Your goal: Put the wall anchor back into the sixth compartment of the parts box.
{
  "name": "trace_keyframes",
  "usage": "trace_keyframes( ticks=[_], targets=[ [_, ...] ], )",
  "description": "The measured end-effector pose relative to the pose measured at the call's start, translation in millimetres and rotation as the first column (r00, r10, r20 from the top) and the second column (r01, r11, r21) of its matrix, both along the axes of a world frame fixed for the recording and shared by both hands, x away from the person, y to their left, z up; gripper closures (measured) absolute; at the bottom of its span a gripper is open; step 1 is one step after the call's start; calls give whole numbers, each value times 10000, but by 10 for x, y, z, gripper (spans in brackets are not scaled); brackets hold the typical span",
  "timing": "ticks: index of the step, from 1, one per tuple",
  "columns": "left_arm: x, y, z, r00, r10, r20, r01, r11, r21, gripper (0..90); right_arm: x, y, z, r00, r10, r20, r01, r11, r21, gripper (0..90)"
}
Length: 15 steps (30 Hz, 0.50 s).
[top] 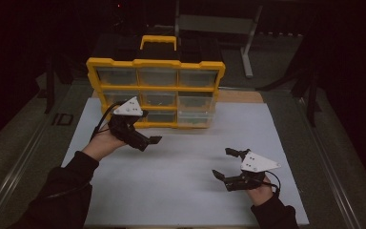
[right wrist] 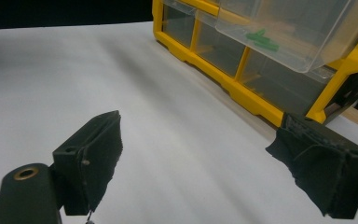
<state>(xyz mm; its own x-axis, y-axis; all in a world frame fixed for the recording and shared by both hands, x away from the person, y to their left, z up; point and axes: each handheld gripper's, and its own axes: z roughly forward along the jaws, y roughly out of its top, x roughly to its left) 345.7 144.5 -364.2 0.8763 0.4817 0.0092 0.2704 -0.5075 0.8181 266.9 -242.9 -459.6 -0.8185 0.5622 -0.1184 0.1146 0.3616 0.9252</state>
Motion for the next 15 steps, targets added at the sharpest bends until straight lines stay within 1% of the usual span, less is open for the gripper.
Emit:
trace_keyframes(
  ticks=[5, 7, 9, 10, 11, 12, 15],
  targets=[
    [-122, 107, -166, 9998, 125, -143, -126, 9998, -128, 0, 2, 2, -3, 10000, 13, 14, -13, 10000, -2, 141],
    [-146, 126, -190, 9998, 128, -137, -130, 9997, -193, 0, 2, 4, -2, 10000, 5, -8, -5, 10000, -4, 141],
    [-217, 171, -250, 9998, 146, -167, -150, 9997, -200, 0, 1, 7, -2, 10000, 2, -1, -2, 10000, -16, 141],
    [-247, 183, -269, 9997, 233, -100, -234, 9996, -171, 0, 1, 9, -3, 10000, 7, -7, -7, 10000, -14, 141],
    [-277, 196, -289, 9996, 286, -37, -286, 9993, -235, 0, 0, 11, -4, 10000, -8, -29, 8, 10000, -8, 141],
    [-300, 210, -311, 9996, 249, -122, -252, 9992, -316, 0, -1, 12, -4, 10000, -12, -36, 12, 10000, -20, 141],
    [-371, 243, -384, 9993, 356, -122, -361, 9985, -405, 0, 3, 7, -2, 10000, -15, -15, 15, 10000, -11, 141]
  ],
)
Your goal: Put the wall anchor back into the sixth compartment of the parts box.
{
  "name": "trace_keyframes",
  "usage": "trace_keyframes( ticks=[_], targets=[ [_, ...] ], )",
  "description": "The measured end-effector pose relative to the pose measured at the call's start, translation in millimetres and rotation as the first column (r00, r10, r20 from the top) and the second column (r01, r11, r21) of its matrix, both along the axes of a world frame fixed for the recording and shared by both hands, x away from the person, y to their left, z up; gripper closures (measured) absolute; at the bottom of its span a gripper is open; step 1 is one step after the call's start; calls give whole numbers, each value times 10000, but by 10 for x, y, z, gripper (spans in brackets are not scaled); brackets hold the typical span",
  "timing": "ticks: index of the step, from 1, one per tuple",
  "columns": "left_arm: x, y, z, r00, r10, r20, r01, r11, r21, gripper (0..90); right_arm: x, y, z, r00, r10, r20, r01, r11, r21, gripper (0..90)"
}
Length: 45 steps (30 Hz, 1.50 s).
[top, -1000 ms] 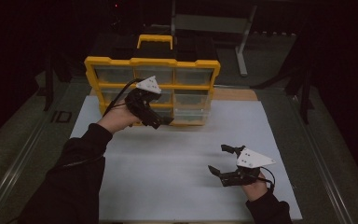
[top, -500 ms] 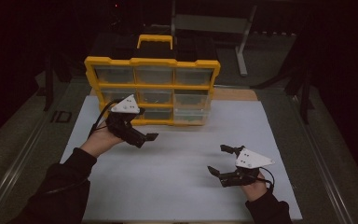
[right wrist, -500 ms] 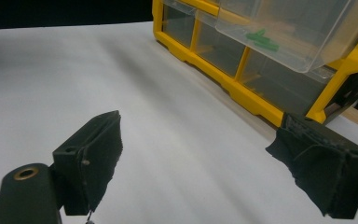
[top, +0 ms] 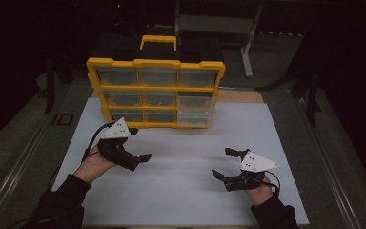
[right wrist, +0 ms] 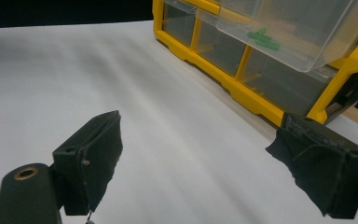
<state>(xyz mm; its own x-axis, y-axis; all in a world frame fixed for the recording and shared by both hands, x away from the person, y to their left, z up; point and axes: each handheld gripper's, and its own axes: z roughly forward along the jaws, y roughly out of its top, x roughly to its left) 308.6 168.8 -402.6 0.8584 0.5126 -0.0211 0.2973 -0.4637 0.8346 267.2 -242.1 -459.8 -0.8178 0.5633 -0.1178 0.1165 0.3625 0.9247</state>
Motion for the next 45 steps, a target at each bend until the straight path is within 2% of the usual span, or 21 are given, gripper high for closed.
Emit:
trace_keyframes(
  ticks=[4, 9, 11, 13, 16, 19, 26, 31, 34, 37, 39, 45],
  targets=[
    [-83, 34, -90, 9999, 145, 32, -145, 9999, -2, 0, 1, 1, -3, 10000, 2, -20, -2, 10000, 4, 141],
    [-184, 92, -187, 9994, 336, 9, -336, 9992, -217, 0, -1, 2, -3, 10000, 18, -19, -18, 10000, -5, 141],
    [-227, 116, -230, 9988, 469, 140, -465, 9984, -325, 0, -1, 2, -5, 10000, 13, -30, -13, 10000, -20, 141],
    [-251, 143, -270, 9990, 445, 29, -444, 9978, -490, 0, -3, 6, -3, 10000, 7, -23, -7, 10000, -24, 141],
    [-314, 169, -355, 9986, 536, 10, -535, 9979, -352, 0, -3, 10, -3, 10000, 7, -28, -7, 10000, -26, 141],
    [-374, 197, -438, 9975, 712, 42, -710, 9968, -360, 0, -1, 10, -5, 10000, 5, -24, -5, 10000, -40, 141],
    [-488, 278, -614, 9959, 885, -174, -893, 9948, -500, 0, -2, 10, -12, 10000, -5, -57, 5, 10000, -57, 141],
    [-533, 330, -759, 9921, 1248, -98, -1251, 9911, -461, 0, 2, 12, -20, 10000, 4, -49, -4, 10000, -79, 141],
    [-534, 359, -827, 9873, 1586, 2, -1581, 9845, -753, 0, 8, 9, -28, 10000, -8, -58, 8, 10000, -95, 141],
    [-518, 377, -900, 9797, 2004, 116, -1984, 9756, -940, 0, 12, 10, -36, 10000, -3, -79, 2, 9999, -105, 141],
    [-510, 375, -926, 9792, 2028, 51, -2015, 9751, -921, 0, 16, 9, -42, 10000, -11, -98, 11, 10000, -77, 141],
    [-526, 366, -921, 9796, 1995, 221, -1965, 9756, -977, 0, 24, -3, -56, 9999, -82, -117, 81, 9999, -100, 141]
  ],
)
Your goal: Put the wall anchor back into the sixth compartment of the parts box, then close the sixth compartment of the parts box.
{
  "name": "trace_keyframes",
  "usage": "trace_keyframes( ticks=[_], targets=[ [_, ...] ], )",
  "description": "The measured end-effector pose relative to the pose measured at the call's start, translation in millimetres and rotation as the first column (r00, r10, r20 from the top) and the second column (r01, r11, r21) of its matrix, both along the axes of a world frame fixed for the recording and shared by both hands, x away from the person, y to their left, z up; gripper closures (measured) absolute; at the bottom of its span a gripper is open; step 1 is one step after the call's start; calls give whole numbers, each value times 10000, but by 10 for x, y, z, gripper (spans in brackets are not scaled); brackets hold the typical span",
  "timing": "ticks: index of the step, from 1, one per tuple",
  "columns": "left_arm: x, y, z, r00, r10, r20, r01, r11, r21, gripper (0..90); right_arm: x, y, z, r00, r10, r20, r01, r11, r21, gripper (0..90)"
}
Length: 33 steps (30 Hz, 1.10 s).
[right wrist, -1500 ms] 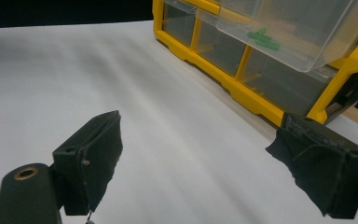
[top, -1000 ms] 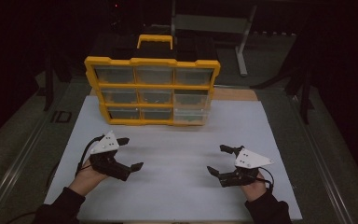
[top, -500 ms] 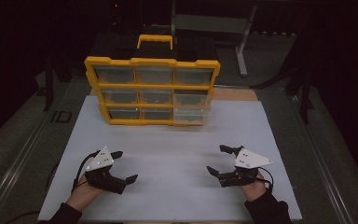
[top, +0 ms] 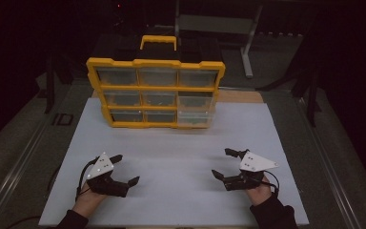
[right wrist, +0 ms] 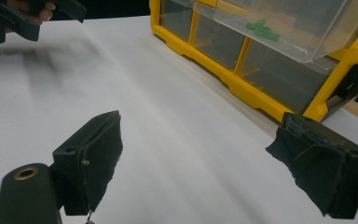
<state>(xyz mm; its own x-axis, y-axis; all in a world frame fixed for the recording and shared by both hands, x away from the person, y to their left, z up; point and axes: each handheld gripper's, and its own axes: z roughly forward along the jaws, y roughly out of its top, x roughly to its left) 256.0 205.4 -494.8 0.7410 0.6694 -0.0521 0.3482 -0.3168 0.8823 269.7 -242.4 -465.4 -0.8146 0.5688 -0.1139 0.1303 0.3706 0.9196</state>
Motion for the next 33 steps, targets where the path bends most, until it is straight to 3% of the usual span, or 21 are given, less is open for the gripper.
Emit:
trace_keyframes(
  ticks=[17, 26, 33],
  targets=[
    [-13, 7, -14, 10000, 32, -19, -32, 10000, -85, 0, -23, -50, 82, 9992, -384, 134, 381, 9990, 225, 141],
    [-19, 13, -21, 10000, -33, -7, 32, 9999, -149, 0, -75, -28, 302, 9930, -1156, 251, 1149, 9929, 298, 97],
    [-12, 15, -13, 10000, -29, 91, 31, 9998, -192, 0, -71, 76, 518, 9824, -1763, 613, 1757, 9843, 151, 94]
  ],
)
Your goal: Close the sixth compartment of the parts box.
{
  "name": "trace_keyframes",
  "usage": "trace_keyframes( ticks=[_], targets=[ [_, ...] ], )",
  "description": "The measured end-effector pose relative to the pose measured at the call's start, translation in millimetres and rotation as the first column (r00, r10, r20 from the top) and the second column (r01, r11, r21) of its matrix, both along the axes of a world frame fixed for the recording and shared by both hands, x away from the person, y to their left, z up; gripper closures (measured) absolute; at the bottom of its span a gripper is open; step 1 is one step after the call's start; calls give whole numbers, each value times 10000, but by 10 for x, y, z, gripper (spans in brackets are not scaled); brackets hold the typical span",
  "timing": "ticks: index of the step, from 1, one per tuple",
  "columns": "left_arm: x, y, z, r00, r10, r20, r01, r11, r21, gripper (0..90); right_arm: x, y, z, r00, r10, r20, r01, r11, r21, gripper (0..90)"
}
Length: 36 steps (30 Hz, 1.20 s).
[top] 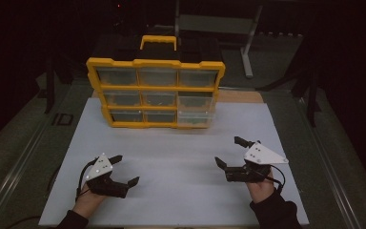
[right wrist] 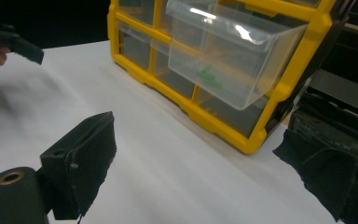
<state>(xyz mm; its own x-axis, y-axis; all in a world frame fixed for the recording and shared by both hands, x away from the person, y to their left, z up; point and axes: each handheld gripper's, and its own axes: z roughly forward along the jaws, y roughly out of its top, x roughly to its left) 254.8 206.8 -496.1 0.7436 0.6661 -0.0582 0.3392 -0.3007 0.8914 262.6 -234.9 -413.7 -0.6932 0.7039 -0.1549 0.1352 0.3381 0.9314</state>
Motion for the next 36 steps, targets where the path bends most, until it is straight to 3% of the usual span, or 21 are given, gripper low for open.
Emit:
trace_keyframes(
  ticks=[6, 10, 16, 23, 28, 34, 36],
  targets=[
    [6, 4, -5, 10000, 0, -8, 0, 10000, -74, 0, 24, 111, 160, 9995, -190, 264, 185, 9996, 198, 94],
    [0, -2, 1, 10000, -22, 37, 22, 10000, -72, 0, 57, 186, 182, 9992, -216, 344, 203, 9991, 384, 94],
    [-6, 6, -1, 10000, -14, 17, 14, 9999, -168, 0, 171, 358, 73, 9980, -615, 146, 609, 9972, 435, 94],
    [-15, -1, -1, 10000, -57, 57, 58, 9999, -94, 0, 321, 440, -93, 9945, -939, -455, 958, 9944, 436, 95],
    [-15, 1, -1, 10000, -60, 69, 61, 9999, -93, 0, 418, 473, -152, 9884, -1273, -834, 1309, 9906, 386, 210],
    [-16, 1, -5, 9999, -102, 44, 103, 9999, -88, 0, 474, 525, -175, 9840, -1619, -749, 1657, 9851, 470, 466],
    [-17, 3, -3, 9999, -90, 47, 90, 9999, -141, 0, 494, 550, -176, 9817, -1790, -649, 1805, 9834, 172, 564]
  ],
)
